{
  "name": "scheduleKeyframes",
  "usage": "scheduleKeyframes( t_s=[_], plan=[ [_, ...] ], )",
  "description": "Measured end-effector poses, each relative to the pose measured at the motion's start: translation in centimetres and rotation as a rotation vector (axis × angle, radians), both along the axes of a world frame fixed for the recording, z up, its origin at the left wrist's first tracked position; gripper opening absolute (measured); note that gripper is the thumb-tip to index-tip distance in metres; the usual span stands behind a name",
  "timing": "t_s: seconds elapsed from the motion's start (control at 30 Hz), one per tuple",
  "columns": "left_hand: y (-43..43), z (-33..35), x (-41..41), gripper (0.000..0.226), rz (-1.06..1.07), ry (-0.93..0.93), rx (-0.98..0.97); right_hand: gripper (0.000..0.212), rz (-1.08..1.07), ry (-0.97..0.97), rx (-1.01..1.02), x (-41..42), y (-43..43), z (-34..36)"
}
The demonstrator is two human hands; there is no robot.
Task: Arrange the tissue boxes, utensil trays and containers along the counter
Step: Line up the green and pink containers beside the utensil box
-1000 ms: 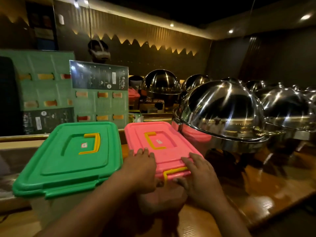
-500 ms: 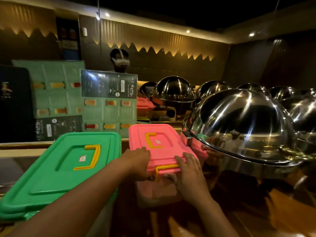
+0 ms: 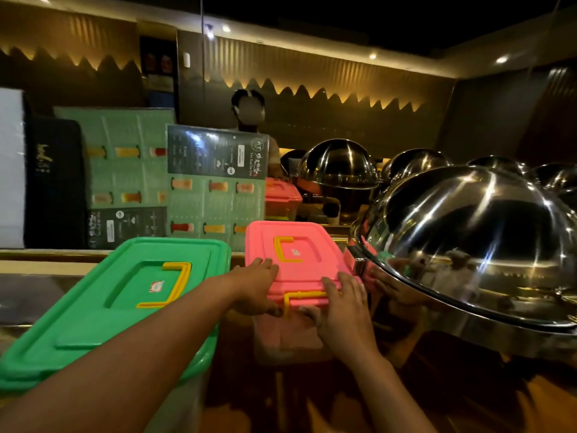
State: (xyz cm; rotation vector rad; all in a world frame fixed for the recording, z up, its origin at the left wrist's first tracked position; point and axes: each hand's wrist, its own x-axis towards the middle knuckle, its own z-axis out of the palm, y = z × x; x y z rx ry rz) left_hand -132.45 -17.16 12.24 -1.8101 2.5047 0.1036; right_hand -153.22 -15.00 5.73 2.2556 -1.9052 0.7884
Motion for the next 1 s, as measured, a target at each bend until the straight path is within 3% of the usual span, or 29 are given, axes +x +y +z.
scheduleKeyframes(
  t_s=[0.27,0.37,0.47,0.53,0.63,0.77,0.87,1.0],
  plan=[
    [1.9,-0.1,1.8,0.110,0.042,0.019,-0.034,0.091,-0.018,0.040,0.033,-0.2,-0.2,-0.1],
    [5.8,1.6,5.5,0.103,0.084,0.148,-0.101,0.080,0.016,0.030,0.020,1.3,1.7,1.1],
    [10.4,2.3,12.0,0.110,0.202,0.301,-0.122,0.062,0.312,-0.241,-0.066,5.9,5.6,2.5],
    [13.0,1.8,16.5,0.121,0.277,0.351,-0.094,0.054,0.530,-0.364,-0.009,9.9,8.4,3.1],
    [16.3,0.7,21.7,0.122,0.323,0.348,0.015,0.071,0.592,-0.273,0.054,14.2,11.4,2.8],
    [19.0,-1.4,25.0,0.129,0.227,0.353,0.074,0.110,0.410,-0.235,0.079,17.0,13.8,2.1],
    [18.8,-3.1,25.8,0.136,0.145,0.384,0.006,0.130,0.317,-0.190,0.154,18.3,14.7,1.9],
    [16.9,-4.0,27.1,0.141,0.088,0.436,-0.016,0.124,0.212,-0.167,0.090,20.2,15.4,1.3]
  ],
)
